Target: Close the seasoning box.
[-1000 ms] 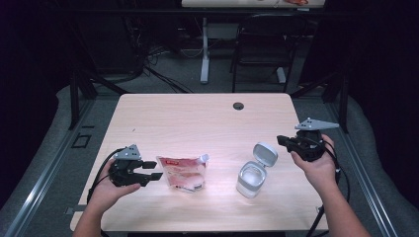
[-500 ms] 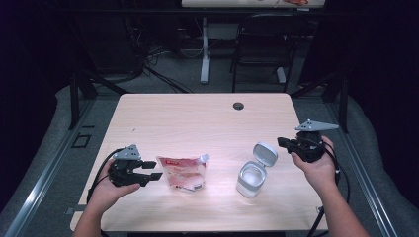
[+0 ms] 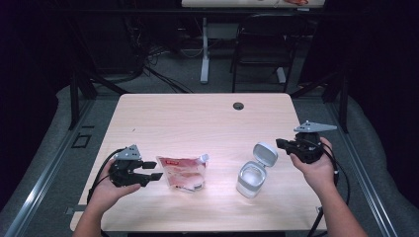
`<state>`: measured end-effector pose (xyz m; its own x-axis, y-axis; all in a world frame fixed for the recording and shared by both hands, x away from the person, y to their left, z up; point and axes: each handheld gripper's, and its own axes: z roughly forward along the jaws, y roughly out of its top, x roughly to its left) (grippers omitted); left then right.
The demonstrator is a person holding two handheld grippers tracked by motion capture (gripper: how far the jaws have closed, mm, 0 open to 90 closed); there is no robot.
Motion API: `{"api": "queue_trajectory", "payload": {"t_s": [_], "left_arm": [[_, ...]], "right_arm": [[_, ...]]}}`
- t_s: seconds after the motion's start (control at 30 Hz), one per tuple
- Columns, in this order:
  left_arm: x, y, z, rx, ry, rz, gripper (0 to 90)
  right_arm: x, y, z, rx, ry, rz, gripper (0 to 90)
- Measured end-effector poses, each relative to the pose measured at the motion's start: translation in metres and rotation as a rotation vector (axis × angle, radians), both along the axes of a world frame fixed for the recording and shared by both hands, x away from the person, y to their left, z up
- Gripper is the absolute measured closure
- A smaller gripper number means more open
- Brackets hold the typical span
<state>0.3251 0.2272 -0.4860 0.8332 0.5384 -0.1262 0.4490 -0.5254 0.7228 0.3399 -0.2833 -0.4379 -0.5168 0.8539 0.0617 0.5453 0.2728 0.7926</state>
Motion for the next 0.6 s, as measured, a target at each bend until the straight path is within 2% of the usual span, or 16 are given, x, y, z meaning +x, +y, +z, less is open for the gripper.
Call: {"api": "queue_trajectory", "payload": {"t_s": [0.6], "left_arm": [[0.0,0.001,0.0,0.007,0.001,0.005,49.1]], "right_arm": [[-0.013,0.011,-0.001,0.013,-0.007,0.046,90.0]]}}
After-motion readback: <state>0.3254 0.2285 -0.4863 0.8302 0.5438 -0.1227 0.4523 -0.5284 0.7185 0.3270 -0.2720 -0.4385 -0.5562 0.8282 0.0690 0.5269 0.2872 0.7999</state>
